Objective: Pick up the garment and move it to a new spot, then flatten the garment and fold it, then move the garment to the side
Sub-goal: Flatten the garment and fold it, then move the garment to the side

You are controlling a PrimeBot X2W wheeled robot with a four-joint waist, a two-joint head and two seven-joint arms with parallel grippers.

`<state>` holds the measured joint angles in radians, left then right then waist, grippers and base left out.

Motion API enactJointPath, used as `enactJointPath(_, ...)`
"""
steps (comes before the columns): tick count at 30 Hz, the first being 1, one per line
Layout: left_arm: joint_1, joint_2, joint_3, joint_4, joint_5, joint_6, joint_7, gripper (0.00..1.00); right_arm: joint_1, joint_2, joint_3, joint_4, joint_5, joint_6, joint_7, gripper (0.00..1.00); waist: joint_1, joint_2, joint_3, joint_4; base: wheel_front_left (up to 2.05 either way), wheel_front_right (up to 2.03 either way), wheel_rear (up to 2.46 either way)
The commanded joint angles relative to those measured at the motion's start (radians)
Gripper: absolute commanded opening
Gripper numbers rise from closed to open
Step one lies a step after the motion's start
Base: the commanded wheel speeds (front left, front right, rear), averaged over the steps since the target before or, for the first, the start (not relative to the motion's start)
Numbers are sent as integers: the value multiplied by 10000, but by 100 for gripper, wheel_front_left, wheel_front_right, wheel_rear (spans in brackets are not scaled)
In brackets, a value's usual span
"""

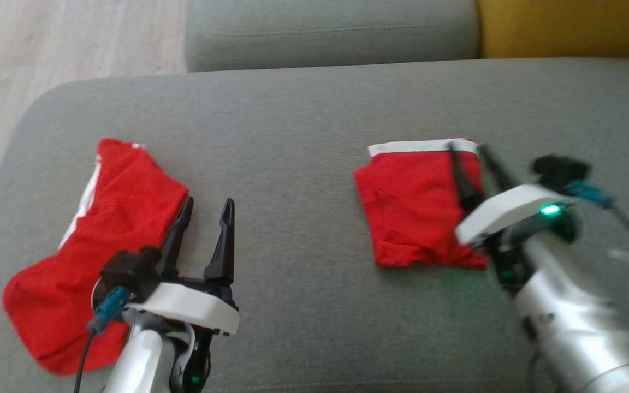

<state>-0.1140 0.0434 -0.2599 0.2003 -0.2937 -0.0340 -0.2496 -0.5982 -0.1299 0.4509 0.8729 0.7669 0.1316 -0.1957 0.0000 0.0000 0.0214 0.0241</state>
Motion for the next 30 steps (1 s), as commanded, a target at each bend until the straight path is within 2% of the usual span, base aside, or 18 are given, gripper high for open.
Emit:
enactJointPath(1, -609, 68, 260, -507, -117, 68, -122, 100, -208, -439, -379, -368, -782, -9, -322, 100, 0, 0, 18, -398, 0, 0, 0)
enactJointPath(5, -721, 68, 185, -657, -109, 69, -122, 100, 134, -800, -1333, -858, -1913, -9, -530, 100, 0, 0, 92, -716, 0, 0, 0)
enactJointPath(8, -757, 68, 169, -728, -83, 83, -122, 100, 672, -762, -2016, -1488, -2889, -9, -599, 100, 0, 0, 158, -915, 0, 0, 0)
enactJointPath(15, -603, 68, 233, -741, 268, 45, -122, 100, 2382, 146, -3660, -3344, -5008, -9, -639, 100, 0, 0, 241, -1228, 0, 0, 0)
enactJointPath(19, -447, 68, 290, -765, 450, 11, -122, 100, 3089, 545, -4081, -4171, -5903, -9, -424, 100, 0, 0, 286, -1302, 0, 0, 0)
enactJointPath(24, -478, 68, 240, -793, 473, -57, -122, 100, 3386, 740, -4383, -4909, -6324, -9, 80, 100, 0, 0, 488, -1172, 0, 0, 0)
enactJointPath(30, -689, 68, 47, -766, 474, -137, -122, 100, 3124, 787, -4408, -4882, -6134, -9, 986, 100, 0, 0, 926, -812, 0, 0, 0)
